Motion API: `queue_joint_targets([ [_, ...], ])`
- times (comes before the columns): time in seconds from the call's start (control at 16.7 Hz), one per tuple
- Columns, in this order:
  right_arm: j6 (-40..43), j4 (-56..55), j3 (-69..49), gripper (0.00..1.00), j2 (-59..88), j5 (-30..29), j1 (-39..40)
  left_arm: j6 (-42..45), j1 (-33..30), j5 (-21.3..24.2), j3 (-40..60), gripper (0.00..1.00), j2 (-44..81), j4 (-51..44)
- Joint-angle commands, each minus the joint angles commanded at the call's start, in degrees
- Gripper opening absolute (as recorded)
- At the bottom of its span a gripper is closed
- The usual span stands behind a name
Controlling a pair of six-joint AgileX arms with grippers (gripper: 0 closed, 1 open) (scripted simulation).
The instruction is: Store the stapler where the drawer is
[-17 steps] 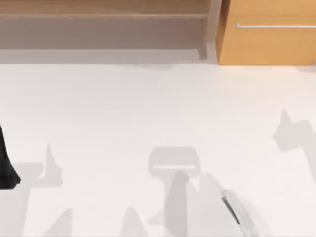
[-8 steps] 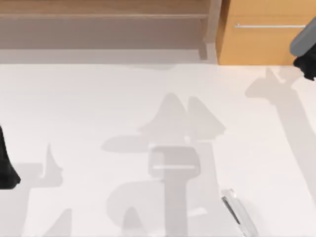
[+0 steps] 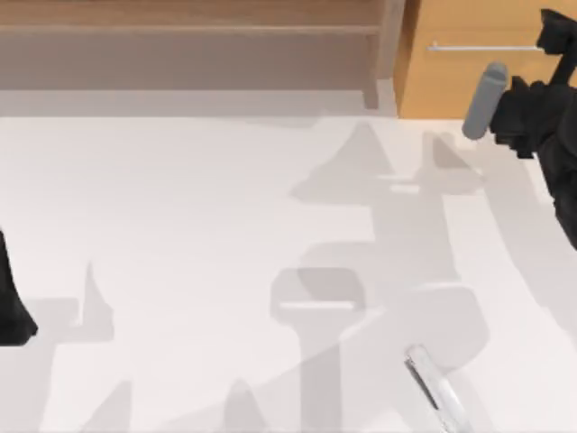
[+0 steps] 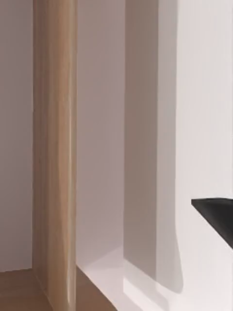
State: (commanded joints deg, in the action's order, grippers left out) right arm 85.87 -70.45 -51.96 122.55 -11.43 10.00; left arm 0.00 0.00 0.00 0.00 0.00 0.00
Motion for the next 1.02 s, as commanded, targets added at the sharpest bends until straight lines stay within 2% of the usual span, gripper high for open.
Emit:
queue_joint_targets([
  [0.24, 3.4, -3.1, -2.2, 1.0, 5.2, -0.7, 0.1, 0.0, 0.0, 0.0, 0.0, 1.0, 0.0, 0.0],
  [0.6, 3.3, -2.9, -2.1, 1.0, 5.2, -0.6, -0.2, 0.0, 0.0, 0.0, 0.0, 1.0, 0.0, 0.0],
  [1.02, 3.4, 0.6, -8.8, 1.0, 8.2, 0.0, -0.6, 0.0, 0.0, 0.0, 0.0, 1.0, 0.0, 0.0],
])
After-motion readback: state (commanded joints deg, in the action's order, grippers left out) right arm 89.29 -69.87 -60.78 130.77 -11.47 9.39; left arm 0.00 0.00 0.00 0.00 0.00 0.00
